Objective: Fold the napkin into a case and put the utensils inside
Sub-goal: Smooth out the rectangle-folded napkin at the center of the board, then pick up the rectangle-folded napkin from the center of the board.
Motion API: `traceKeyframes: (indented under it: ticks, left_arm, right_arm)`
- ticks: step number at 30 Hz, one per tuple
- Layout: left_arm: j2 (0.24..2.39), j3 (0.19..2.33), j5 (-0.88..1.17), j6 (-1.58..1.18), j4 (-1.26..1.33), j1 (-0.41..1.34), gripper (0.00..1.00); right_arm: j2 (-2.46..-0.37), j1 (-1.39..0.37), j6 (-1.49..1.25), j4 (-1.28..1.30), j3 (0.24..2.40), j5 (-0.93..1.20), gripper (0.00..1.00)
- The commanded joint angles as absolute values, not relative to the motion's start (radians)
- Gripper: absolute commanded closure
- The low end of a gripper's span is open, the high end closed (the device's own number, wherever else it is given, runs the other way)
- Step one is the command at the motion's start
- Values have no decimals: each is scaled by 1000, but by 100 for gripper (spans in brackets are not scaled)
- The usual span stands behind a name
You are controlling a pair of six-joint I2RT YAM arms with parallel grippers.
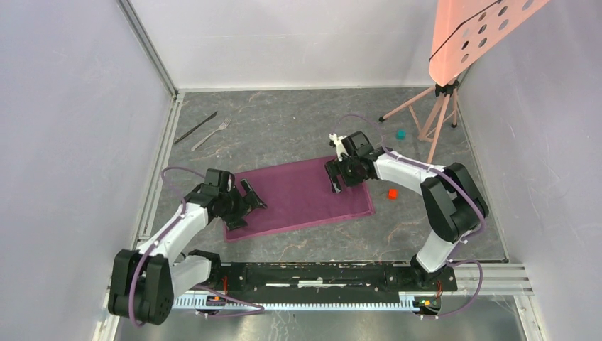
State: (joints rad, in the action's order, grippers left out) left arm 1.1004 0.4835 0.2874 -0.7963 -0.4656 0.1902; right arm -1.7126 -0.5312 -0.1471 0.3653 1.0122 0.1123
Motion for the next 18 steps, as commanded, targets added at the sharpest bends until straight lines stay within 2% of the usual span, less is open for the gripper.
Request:
traceKeyframes:
  ticks: [1, 4, 7, 12, 15, 18]
  left_arm:
    - [972, 510, 258, -821, -592, 192, 0]
    - [891, 557, 311, -798, -603, 191, 0]
    - [839, 651, 348, -736, -637, 192, 0]
    - [817, 823, 333, -548, -705, 191, 0]
    - [823, 884, 322, -474, -748, 192, 0]
    - [805, 880, 341, -441, -761, 190, 0]
  right_arm:
    - [-1659, -561, -89, 480, 1141, 72, 11]
    - [-1641, -545, -104, 623, 1225, 7, 8]
    - [-1696, -488, -122, 830, 1308, 85, 10]
    - [-1732, -430, -98, 933, 1344, 60, 11]
    - [-1777, -427, -95, 929, 1353, 73, 14]
    - [-1835, -426, -98, 929, 1363, 66, 22]
